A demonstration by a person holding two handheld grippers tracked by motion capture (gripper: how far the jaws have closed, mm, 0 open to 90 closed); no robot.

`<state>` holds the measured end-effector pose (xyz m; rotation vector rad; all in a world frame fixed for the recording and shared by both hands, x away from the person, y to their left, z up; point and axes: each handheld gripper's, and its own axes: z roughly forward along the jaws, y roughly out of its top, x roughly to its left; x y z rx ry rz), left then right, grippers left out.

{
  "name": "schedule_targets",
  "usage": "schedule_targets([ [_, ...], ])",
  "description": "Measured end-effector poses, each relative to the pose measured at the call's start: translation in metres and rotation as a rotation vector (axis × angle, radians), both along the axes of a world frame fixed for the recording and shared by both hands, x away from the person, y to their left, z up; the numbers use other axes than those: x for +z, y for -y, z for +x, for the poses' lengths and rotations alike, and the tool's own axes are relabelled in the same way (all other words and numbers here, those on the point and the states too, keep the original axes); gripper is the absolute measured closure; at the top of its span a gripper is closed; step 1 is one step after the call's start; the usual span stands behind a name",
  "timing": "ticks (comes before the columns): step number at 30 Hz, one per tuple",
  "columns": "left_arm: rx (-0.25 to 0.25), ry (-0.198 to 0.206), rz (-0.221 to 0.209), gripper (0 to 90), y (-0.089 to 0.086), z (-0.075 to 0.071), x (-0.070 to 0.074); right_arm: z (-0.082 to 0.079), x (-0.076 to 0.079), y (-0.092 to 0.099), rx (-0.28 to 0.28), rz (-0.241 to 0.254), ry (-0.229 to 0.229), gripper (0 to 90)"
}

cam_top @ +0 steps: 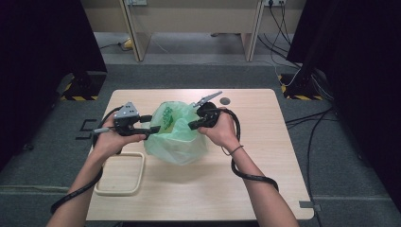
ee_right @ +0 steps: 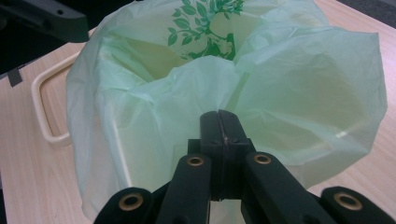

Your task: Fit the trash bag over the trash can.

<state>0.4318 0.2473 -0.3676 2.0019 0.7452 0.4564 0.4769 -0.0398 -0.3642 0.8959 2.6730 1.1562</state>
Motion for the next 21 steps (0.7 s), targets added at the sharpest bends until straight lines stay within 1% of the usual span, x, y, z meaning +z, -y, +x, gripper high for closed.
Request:
schedule_targets([
  [3,0.006,-0.002,0.000,42.0,0.001,0.001,-0.001,-0.003,0.004,0.005,-0.003,-0.003,0.000,90.0],
  [5,0.011,0.000,0.004,42.0,0.002,0.001,-0.001,-0.006,0.007,0.011,-0.006,-0.008,0.010,90.0],
  [8,0.027,0.002,0.006,42.0,0.002,0.002,-0.002,-0.010,0.009,0.018,-0.012,-0.020,0.012,90.0],
  [10,0.040,0.004,0.008,42.1,0.002,0.003,-0.002,-0.012,0.008,0.024,-0.019,-0.023,0.010,90.0],
  [12,0.051,0.009,0.019,42.2,0.003,0.004,-0.003,-0.012,0.008,0.028,-0.025,-0.021,0.009,90.0],
  [15,0.051,0.005,0.017,42.2,0.004,0.005,-0.004,-0.014,0.007,0.033,-0.030,-0.014,-0.002,90.0],
  [21,0.056,0.003,0.021,42.2,0.005,0.005,-0.004,-0.016,0.000,0.037,-0.023,-0.037,-0.028,90.0],
])
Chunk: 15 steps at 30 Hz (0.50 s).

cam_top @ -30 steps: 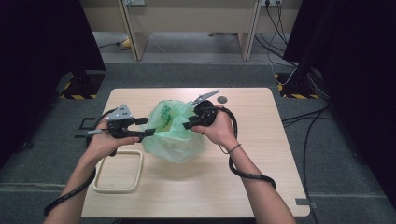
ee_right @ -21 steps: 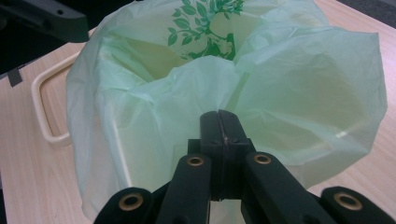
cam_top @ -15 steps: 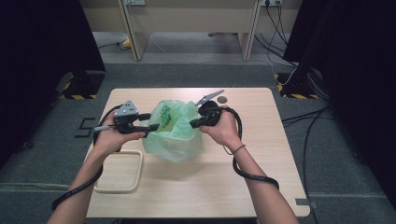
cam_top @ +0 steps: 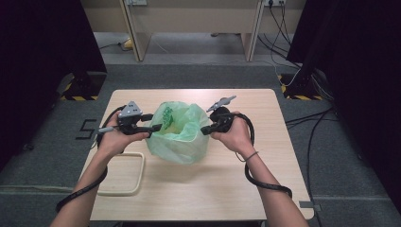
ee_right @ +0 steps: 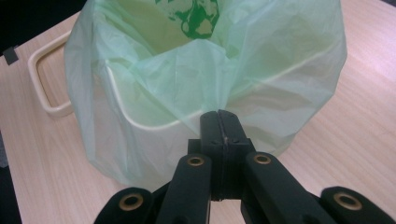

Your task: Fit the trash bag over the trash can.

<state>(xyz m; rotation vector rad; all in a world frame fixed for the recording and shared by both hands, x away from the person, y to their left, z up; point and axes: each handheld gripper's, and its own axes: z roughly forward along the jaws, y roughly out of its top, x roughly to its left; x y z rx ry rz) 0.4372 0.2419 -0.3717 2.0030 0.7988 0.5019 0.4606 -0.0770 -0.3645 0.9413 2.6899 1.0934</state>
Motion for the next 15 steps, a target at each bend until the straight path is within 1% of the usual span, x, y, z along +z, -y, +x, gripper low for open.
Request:
schedule_targets([
  [5,0.008,0.008,-0.005,42.2,-0.0019,-0.0008,0.0022,-0.0029,0.0012,0.0025,0.011,-0.021,-0.009,90.0],
  [8,0.012,0.010,-0.006,42.2,-0.0034,-0.0011,0.0034,-0.0037,0.0035,0.0040,0.018,-0.043,-0.007,90.0],
  [10,0.015,0.012,-0.006,42.1,-0.0041,-0.0016,0.0041,-0.0045,0.0034,0.0046,0.029,-0.059,-0.027,90.0],
  [12,0.016,0.014,-0.009,42.0,-0.0039,-0.0019,0.0046,-0.0051,0.0036,0.0053,0.031,-0.057,-0.028,90.0],
  [14,0.016,0.016,-0.007,41.5,-0.0034,-0.0018,0.0052,-0.0044,0.0061,0.0062,0.026,-0.033,-0.009,80.0],
  [15,0.017,0.019,-0.009,41.2,-0.0030,-0.0015,0.0056,-0.0041,0.0079,0.0064,0.015,-0.025,0.003,79.2],
])
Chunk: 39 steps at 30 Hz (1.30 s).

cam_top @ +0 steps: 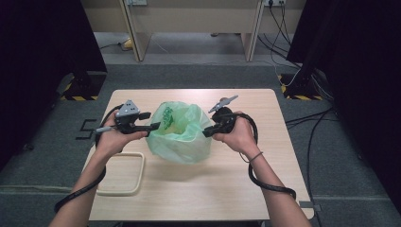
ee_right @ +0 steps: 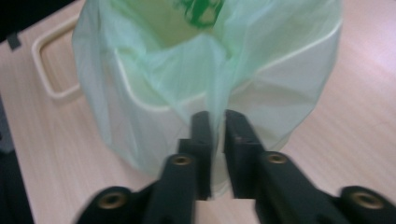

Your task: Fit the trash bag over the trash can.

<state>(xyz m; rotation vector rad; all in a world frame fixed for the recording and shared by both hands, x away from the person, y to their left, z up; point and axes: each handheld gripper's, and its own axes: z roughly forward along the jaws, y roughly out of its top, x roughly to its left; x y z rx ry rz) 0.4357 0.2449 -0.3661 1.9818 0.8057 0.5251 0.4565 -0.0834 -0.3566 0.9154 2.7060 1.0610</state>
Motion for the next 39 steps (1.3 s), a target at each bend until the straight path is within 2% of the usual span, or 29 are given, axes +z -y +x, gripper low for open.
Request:
schedule_targets([
  [4,0.004,0.003,-0.005,41.2,0.002,0.001,0.002,0.005,0.015,-0.006,-0.008,0.080,0.060,74.3],
  [7,0.006,0.002,-0.009,40.8,0.003,0.002,0.002,0.013,0.021,-0.022,0.007,0.070,0.072,70.6],
  [14,0.026,-0.005,0.000,40.2,0.005,0.008,0.001,0.031,0.016,-0.064,0.041,0.034,0.030,65.6],
  [16,0.025,-0.009,0.001,40.2,0.006,0.010,0.001,0.036,0.010,-0.074,0.057,0.010,-0.016,63.8],
  [19,0.024,-0.009,0.006,40.2,0.007,0.011,0.002,0.044,0.002,-0.083,0.060,-0.042,-0.062,61.7],
  [21,0.027,-0.008,0.005,40.2,0.008,0.012,0.002,0.050,0.000,-0.084,0.043,-0.072,-0.065,61.6],
  [23,0.025,-0.008,0.006,40.2,0.008,0.013,0.002,0.056,-0.001,-0.082,0.021,-0.081,-0.069,61.4],
  [30,0.024,-0.018,0.016,40.2,0.009,0.015,0.000,0.076,-0.004,-0.069,-0.069,-0.056,-0.062,60.7],
  [36,0.043,-0.025,0.027,40.0,0.010,0.023,-0.002,0.083,-0.009,-0.064,-0.107,-0.060,-0.053,59.9],
  [39,0.044,-0.031,0.027,39.4,0.012,0.027,-0.002,0.081,-0.008,-0.063,-0.105,-0.057,-0.035,59.7],
])
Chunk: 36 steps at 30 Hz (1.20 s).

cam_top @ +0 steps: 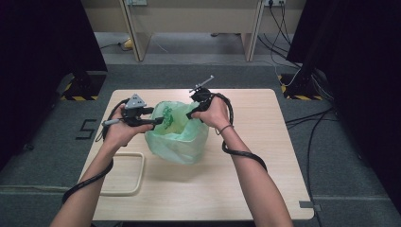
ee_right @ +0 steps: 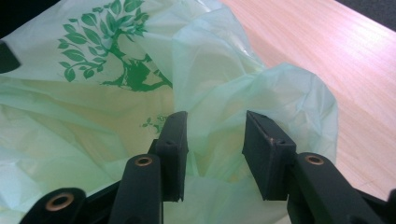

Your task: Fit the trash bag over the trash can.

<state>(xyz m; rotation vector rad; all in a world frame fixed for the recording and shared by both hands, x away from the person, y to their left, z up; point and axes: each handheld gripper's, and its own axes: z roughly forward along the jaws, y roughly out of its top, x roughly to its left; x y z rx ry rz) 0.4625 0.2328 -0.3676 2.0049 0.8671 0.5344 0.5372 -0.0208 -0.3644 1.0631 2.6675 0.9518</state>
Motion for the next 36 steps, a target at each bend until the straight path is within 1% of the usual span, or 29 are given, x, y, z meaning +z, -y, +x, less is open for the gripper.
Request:
schedule_targets([
  [2,0.003,0.000,-0.005,39.1,0.001,0.003,0.001,-0.005,0.006,-0.001,0.018,0.002,0.017,60.0],
  [4,0.005,0.001,-0.005,38.9,0.003,0.005,0.002,-0.013,0.017,-0.004,0.048,0.012,0.053,60.7],
  [6,0.006,-0.001,-0.003,38.7,0.005,0.007,0.003,-0.021,0.023,-0.009,0.083,0.014,0.063,61.8],
  [8,0.007,-0.003,0.004,38.6,0.007,0.010,0.003,-0.026,0.022,-0.012,0.110,0.013,0.046,62.5],
  [9,0.009,-0.004,0.013,38.6,0.008,0.013,0.002,-0.029,0.019,-0.015,0.129,-0.006,0.044,62.7],
  [10,0.008,-0.008,0.021,38.4,0.009,0.014,0.002,-0.032,0.016,-0.017,0.136,-0.027,0.039,63.0],
  [12,0.008,-0.011,0.026,38.3,0.011,0.017,0.001,-0.034,0.011,-0.017,0.141,-0.048,0.038,63.5],
  [13,0.006,-0.010,0.039,38.2,0.013,0.018,0.000,-0.035,0.010,-0.017,0.138,-0.060,0.042,63.6],
  [14,0.007,-0.007,0.043,38.1,0.014,0.019,0.000,-0.037,0.009,-0.016,0.138,-0.072,0.044,63.7],
  [15,0.010,-0.002,0.046,38.2,0.015,0.020,0.000,-0.038,0.008,-0.015,0.146,-0.072,0.046,63.7],
  [18,0.017,0.005,0.079,37.4,0.017,0.023,-0.002,-0.044,0.008,-0.014,0.172,-0.061,0.041,63.7],
  [20,0.020,0.010,0.101,37.4,0.019,0.026,-0.003,-0.048,0.009,-0.014,0.189,-0.072,0.053,63.7],
  [21,0.027,0.012,0.106,37.4,0.020,0.027,-0.004,-0.051,0.009,-0.014,0.196,-0.072,0.054,63.7],
  [22,0.034,0.012,0.124,37.4,0.020,0.029,-0.004,-0.052,0.010,-0.014,0.209,-0.072,0.055,63.7],
  [24,0.043,0.015,0.141,37.4,0.021,0.033,-0.005,-0.057,0.010,-0.013,0.235,-0.077,0.058,63.7],
  [25,0.042,0.028,0.152,37.4,0.022,0.034,-0.004,-0.059,0.010,-0.013,0.243,-0.082,0.058,63.6],
  [28,0.050,0.031,0.181,38.0,0.023,0.040,-0.004,-0.064,0.010,-0.012,0.255,-0.088,0.063,63.5],
  [30,0.060,0.029,0.195,38.8,0.023,0.045,-0.005,-0.065,0.011,-0.011,0.268,-0.093,0.067,63.4],
  [32,0.072,0.025,0.199,39.7,0.023,0.049,-0.007,-0.067,0.010,-0.010,0.272,-0.096,0.065,63.4],
  [33,0.080,0.015,0.201,39.8,0.023,0.050,-0.008,-0.067,0.010,-0.009,0.276,-0.097,0.064,63.4],
  [35,0.086,0.007,0.204,40.1,0.023,0.053,-0.010,-0.068,0.009,-0.009,0.284,-0.091,0.062,63.4],
  [36,0.085,0.015,0.216,40.1,0.023,0.056,-0.010,-0.069,0.009,-0.008,0.283,-0.089,0.058,63.4],
])
